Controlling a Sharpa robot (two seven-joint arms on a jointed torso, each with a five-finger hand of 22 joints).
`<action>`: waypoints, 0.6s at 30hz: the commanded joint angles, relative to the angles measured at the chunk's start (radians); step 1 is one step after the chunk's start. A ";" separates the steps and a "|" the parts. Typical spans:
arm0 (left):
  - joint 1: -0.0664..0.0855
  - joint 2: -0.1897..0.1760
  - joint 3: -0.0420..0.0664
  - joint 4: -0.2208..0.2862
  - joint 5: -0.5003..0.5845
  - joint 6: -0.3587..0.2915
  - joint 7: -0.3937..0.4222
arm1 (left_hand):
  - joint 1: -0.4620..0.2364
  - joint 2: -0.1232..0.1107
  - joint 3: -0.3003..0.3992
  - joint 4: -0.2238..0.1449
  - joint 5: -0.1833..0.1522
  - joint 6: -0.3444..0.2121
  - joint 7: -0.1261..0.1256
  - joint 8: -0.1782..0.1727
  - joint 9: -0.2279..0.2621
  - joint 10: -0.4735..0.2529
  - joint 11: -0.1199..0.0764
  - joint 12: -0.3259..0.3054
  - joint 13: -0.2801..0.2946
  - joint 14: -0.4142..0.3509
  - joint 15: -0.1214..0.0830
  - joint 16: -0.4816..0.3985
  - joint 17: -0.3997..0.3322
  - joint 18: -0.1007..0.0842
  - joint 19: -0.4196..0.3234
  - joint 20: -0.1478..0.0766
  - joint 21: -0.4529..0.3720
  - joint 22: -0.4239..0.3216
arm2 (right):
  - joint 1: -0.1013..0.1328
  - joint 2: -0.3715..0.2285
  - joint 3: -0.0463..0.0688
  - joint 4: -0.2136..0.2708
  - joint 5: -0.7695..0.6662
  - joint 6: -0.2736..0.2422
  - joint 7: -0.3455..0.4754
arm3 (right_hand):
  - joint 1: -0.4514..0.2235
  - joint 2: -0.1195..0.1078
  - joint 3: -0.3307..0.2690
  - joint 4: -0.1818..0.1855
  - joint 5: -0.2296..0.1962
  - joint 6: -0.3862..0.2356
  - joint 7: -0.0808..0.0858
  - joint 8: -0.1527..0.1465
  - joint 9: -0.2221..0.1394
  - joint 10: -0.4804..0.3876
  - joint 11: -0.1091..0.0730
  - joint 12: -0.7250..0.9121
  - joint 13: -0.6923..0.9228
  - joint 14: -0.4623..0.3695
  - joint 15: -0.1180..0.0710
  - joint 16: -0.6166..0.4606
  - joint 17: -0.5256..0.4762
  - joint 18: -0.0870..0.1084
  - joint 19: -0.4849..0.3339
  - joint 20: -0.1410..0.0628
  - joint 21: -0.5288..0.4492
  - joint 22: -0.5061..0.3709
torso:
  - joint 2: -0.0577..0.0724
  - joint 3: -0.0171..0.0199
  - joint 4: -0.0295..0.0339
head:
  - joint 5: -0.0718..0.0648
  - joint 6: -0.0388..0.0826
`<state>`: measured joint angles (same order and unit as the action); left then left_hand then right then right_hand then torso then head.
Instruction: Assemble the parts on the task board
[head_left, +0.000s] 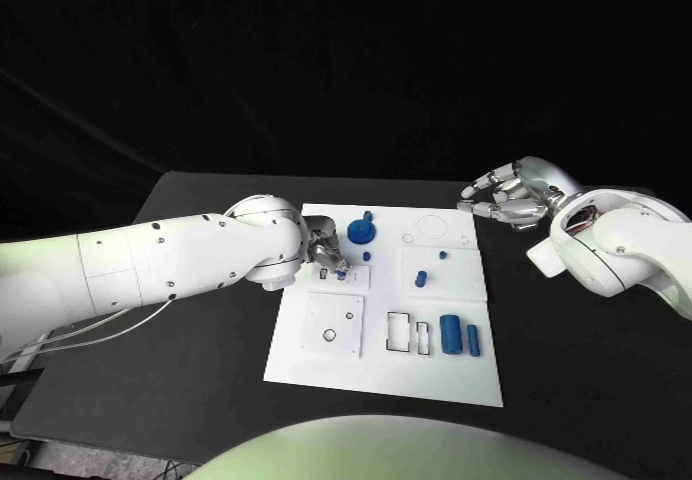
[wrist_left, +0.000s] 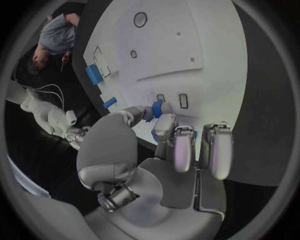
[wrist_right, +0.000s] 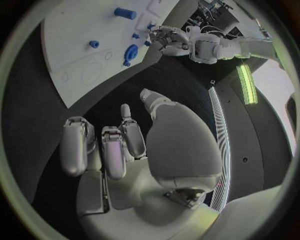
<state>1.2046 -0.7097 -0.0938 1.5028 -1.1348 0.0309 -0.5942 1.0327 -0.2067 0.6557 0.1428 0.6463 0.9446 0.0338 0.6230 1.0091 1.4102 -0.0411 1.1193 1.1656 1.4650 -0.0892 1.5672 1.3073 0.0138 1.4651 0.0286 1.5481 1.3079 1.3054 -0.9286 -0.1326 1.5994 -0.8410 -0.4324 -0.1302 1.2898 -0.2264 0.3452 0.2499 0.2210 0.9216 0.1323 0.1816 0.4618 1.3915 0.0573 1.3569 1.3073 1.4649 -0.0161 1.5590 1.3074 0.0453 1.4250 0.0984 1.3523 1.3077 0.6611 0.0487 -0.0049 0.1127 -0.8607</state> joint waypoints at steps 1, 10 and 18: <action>-0.001 0.001 0.000 0.001 -0.005 0.037 -0.008 | -0.001 0.003 0.186 -0.190 -0.006 0.014 -0.006 0.004 0.001 0.006 0.000 0.003 -0.001 0.106 -0.005 0.004 0.263 -0.007 0.085 -0.009 0.004 0.241 | -0.001 0.000 0.000 0.000 -0.002 0.013 0.006 | -0.012 0.000 -0.001 0.006 0.006 -0.006 0.003 0.005 0.001 -0.005 -0.001 -0.003 0.034 0.092 0.007 -0.006 0.219 0.013 -0.006 0.003 -0.003 0.145 | 0.000 0.0000 0.0000 | 0.001 -0.002; -0.001 0.001 -0.001 0.004 -0.004 0.058 -0.011 | -0.002 0.002 0.185 -0.189 -0.008 0.015 -0.006 0.004 0.002 0.006 0.000 0.004 -0.001 0.106 -0.006 0.004 0.263 -0.007 0.085 -0.009 0.004 0.242 | -0.002 0.000 0.000 0.000 -0.002 0.015 0.006 | -0.012 0.000 -0.001 0.006 0.006 -0.006 0.003 0.005 0.001 -0.005 -0.001 -0.003 0.034 0.092 0.007 -0.006 0.219 0.013 -0.006 0.003 -0.003 0.145 | 0.000 -0.0002 -0.0001 | 0.003 -0.005; -0.001 0.001 -0.001 0.007 -0.003 0.070 -0.013 | -0.002 0.002 0.185 -0.190 -0.014 0.015 -0.007 0.005 0.002 0.007 -0.001 0.001 -0.003 0.106 -0.006 0.004 0.263 -0.007 0.085 -0.009 0.004 0.241 | -0.002 0.001 0.000 -0.001 -0.002 0.017 0.004 | -0.012 0.000 -0.001 0.006 0.006 -0.006 0.003 0.005 0.001 -0.005 -0.001 -0.003 0.034 0.092 0.007 -0.006 0.219 0.013 -0.006 0.003 -0.003 0.145 | 0.000 -0.0002 -0.0003 | 0.005 -0.007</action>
<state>1.2051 -0.7100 -0.0931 1.5076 -1.1358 0.0679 -0.5998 1.0326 -0.2068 0.6558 0.1428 0.6364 0.9495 0.0355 0.6229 1.0095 1.4101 -0.0409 1.1192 1.1641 1.4650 -0.0892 1.5672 1.3073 0.0138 1.4650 0.0286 1.5481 1.3076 1.3043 -0.9285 -0.1326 1.5984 -0.8405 -0.4310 -0.1300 1.2898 -0.2264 0.3452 0.2499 0.2208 0.9216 0.1323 0.1816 0.4617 1.3915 0.0572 1.3569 1.3081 1.4649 -0.0161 1.5590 1.3073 0.0453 1.4250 0.0984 1.3524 1.3075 0.6610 0.0485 -0.0049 0.1173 -0.8667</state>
